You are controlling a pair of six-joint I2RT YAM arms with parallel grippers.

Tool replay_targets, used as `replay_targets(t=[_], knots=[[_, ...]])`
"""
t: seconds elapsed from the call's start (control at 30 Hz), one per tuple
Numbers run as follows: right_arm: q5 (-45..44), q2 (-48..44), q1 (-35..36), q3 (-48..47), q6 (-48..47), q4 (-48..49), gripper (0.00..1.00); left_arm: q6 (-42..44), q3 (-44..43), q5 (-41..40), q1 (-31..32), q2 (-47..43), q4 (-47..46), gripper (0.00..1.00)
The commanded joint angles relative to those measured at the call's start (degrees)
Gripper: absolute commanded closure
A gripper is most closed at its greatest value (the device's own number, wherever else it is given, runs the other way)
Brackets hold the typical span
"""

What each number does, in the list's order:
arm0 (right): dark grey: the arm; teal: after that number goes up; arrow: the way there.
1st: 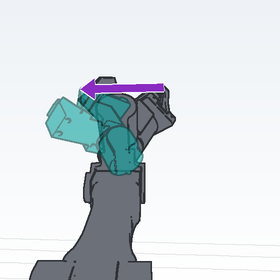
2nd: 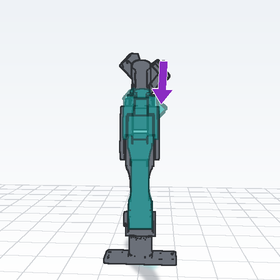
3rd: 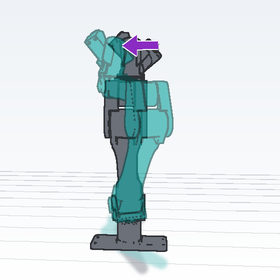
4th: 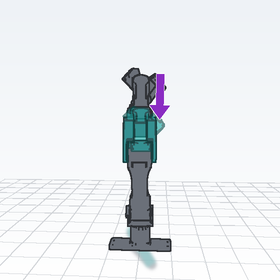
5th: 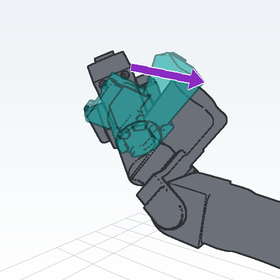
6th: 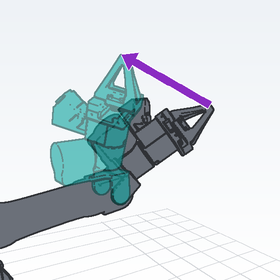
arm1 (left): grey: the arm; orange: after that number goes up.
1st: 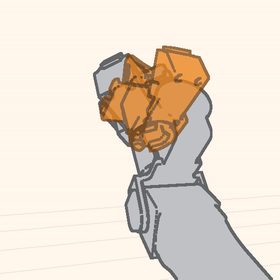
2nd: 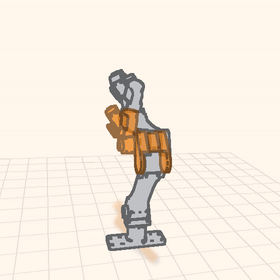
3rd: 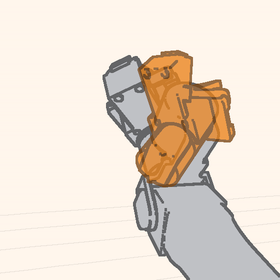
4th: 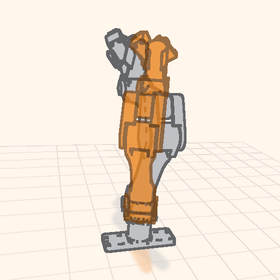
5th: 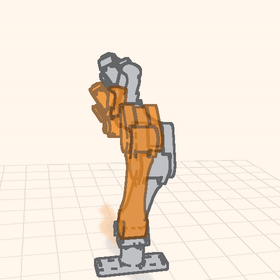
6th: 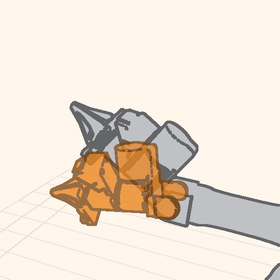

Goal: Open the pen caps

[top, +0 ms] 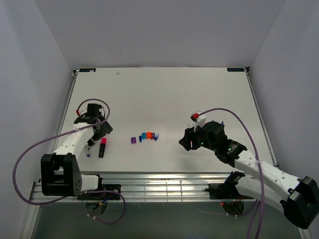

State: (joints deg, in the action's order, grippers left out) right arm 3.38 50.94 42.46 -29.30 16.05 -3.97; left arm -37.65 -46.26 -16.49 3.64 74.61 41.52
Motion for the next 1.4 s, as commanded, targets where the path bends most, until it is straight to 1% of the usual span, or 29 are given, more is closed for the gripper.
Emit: replay_targets(t=[0.0, 0.1, 0.17, 0.3, 0.33, 0.37, 0.4, 0.43, 0.5, 0.57, 0.67, 0.8, 0.9, 1.03, 1.17, 1.33, 1.37], knots=[[-1.0, -0.8, 0.3, 0.2, -0.9, 2.5, 0.44, -4.3, 0.6, 0.8, -3.0, -1.2, 1.5, 0.04], [-1.6, -0.7, 0.2, 0.4, -1.0, 2.4, 0.44, -5.3, 0.6, -0.3, -3.6, -2.4, 1.4, 0.04], [-2.0, -0.8, 0.3, 0.5, -1.0, 2.4, 0.44, -4.3, 0.9, -0.7, -3.6, -3.6, 0.1, 0.04], [-2.3, -0.8, 0.2, 0.6, -1.0, 2.5, 0.44, -0.2, 3.3, 3.8, -3.6, -5.3, -4.7, 0.04], [-2.4, -0.8, 0.2, 0.6, -1.0, 2.4, 0.44, 1.0, 4.1, 4.8, -3.6, -5.6, -7.1, 0.04], [-2.7, -0.8, 0.2, 0.6, -1.0, 2.5, 0.44, 1.4, 5.7, 6.9, -3.6, -6.3, -8.3, 0.04], [-2.7, -0.8, 0.2, 0.7, -1.1, 2.6, 0.44, 1.6, 6.5, 8.0, -5.4, -6.8, -9.3, 0.04], [-2.8, -0.8, 0.2, 0.7, -1.1, 2.6, 0.44, 1.8, 7.4, 9.1, -5.4, -7.2, -10.8, 0.04], [-2.8, -0.8, 0.2, 0.8, -1.1, 2.6, 0.44, 1.0, 9.2, 8.8, -5.3, -8.7, -11.3, 0.04], [-2.8, -0.8, 0.2, 0.9, -1.1, 2.5, 0.44, -0.4, 9.8, 6.7, -5.5, -8.9, -11.2, 0.04], [-2.9, -1.1, 0.2, 1.4, -1.0, 2.9, 0.44, -2.2, 9.2, 4.9, -5.6, -6.4, -9.1, 0.04], [-2.9, -0.9, 0.3, 1.4, -1.0, 2.7, 0.44, -2.3, 9.2, 5.5, -5.6, -5.5, -9.1, 0.04], [-3.1, -1.5, 0.2, 1.6, -1.0, 2.7, 0.44, -2.5, 10.9, 6.3, -5.5, -6.2, -10.8, 0.04], [-3.1, -1.5, 0.2, 1.7, -1.0, 2.8, 0.44, -3.4, 12.9, 10.1, -5.5, -5.7, -13.7, 0.05], [-3.2, -1.5, 0.2, 1.8, -0.9, 2.5, 0.44, -4.2, 14.6, 11.7, -5.6, -6.2, -14.9, 0.07], [-3.1, -2.4, 0.2, 2.5, -0.6, 1.9, 0.44, -4.7, 16.1, 14.1, -5.5, -7.5, -15.3, 0.11], [-4.9, -2.6, 0.3, 2.6, -0.4, 1.9, 0.44, -5.1, 16.3, 14.8, -5.6, -7.7, -15.3, 0.12]])
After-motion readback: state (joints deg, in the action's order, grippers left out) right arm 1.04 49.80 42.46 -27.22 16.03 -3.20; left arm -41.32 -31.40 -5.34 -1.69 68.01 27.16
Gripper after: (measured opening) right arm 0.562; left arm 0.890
